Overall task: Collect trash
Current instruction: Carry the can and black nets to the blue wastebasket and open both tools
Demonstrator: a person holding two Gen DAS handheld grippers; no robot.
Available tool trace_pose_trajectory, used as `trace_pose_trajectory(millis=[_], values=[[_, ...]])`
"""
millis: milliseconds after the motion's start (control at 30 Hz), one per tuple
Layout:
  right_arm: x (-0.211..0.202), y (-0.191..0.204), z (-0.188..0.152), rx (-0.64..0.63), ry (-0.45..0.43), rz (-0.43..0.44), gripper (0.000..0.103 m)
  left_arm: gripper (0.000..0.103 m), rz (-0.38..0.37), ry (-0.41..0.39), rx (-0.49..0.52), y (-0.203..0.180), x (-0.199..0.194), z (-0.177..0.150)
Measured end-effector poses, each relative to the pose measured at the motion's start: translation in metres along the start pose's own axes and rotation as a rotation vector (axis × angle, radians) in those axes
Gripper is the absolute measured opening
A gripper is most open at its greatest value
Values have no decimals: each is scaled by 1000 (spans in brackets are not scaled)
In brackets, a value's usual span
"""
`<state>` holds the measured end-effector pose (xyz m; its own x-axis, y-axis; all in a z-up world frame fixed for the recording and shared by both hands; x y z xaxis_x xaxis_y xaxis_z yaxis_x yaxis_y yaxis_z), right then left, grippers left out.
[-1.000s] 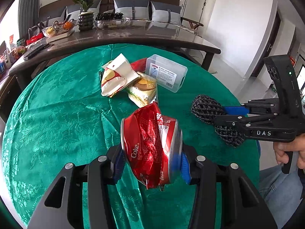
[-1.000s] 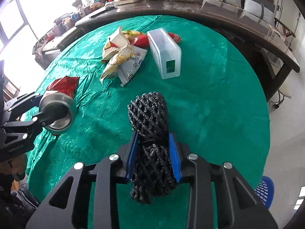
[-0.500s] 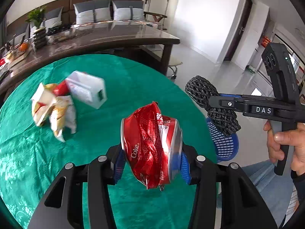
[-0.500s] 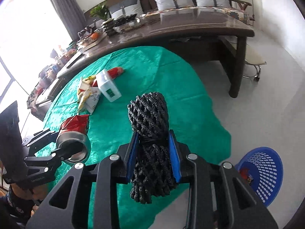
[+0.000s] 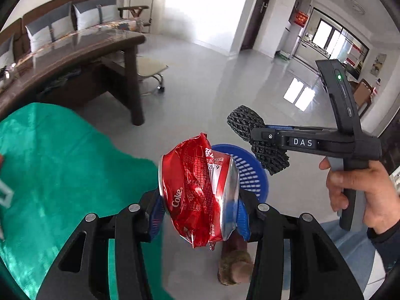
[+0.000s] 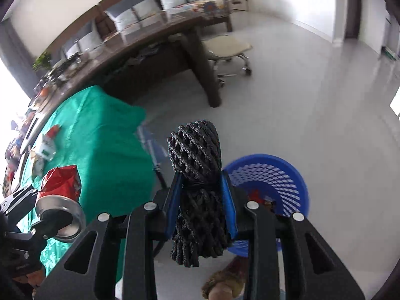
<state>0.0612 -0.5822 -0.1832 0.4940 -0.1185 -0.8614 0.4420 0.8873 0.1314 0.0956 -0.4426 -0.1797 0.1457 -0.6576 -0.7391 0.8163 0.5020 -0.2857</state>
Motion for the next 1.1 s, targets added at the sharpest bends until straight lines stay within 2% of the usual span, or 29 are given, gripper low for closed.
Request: trace_pose_trajectory(millis=[133, 400, 600, 867, 900, 933, 967, 1000, 1067, 1100], values=[[16, -47, -5, 74, 11, -35, 30, 47, -49, 38, -12, -17, 50, 15], [32, -97, -11, 161, 20, -51, 30, 47, -85, 99, -12, -36, 135, 26], [46, -120, -11, 220, 40, -46, 31, 47, -110, 124, -47, -36, 176, 30], [51, -142, -11, 268, 45, -31, 31, 50, -127, 158, -93, -27, 212, 28], [51, -144, -12, 273, 46, -27, 33, 54, -120, 159, -97, -27, 214, 28], [52, -146, -12, 278, 48, -19, 33, 68, -119, 158, -102, -26, 215, 28], [53, -147, -12, 284, 52, -12, 35, 74, -118, 148, -106, -26, 215, 28], [55, -148, -13, 291, 56, -5, 44, 81, -111, 138, -104, -24, 215, 29], [54, -149, -13, 300, 54, 6, 54, 83, -99, 137, -99, -21, 213, 30], [53, -148, -11, 303, 50, 4, 55, 83, -96, 136, -101, -20, 210, 31]])
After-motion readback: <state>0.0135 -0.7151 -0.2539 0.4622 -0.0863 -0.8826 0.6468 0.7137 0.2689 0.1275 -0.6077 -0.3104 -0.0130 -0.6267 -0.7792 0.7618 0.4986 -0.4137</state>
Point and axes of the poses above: each gripper's, at about its wrist camera, not at the fingertips, and x roughly the way its jaws point, y to its left, z to its top, the point moved 3 cm from there along x, roughly the way its jaws point, and after that the axes turned 7 degrees about -z, right-handed, at the moved point
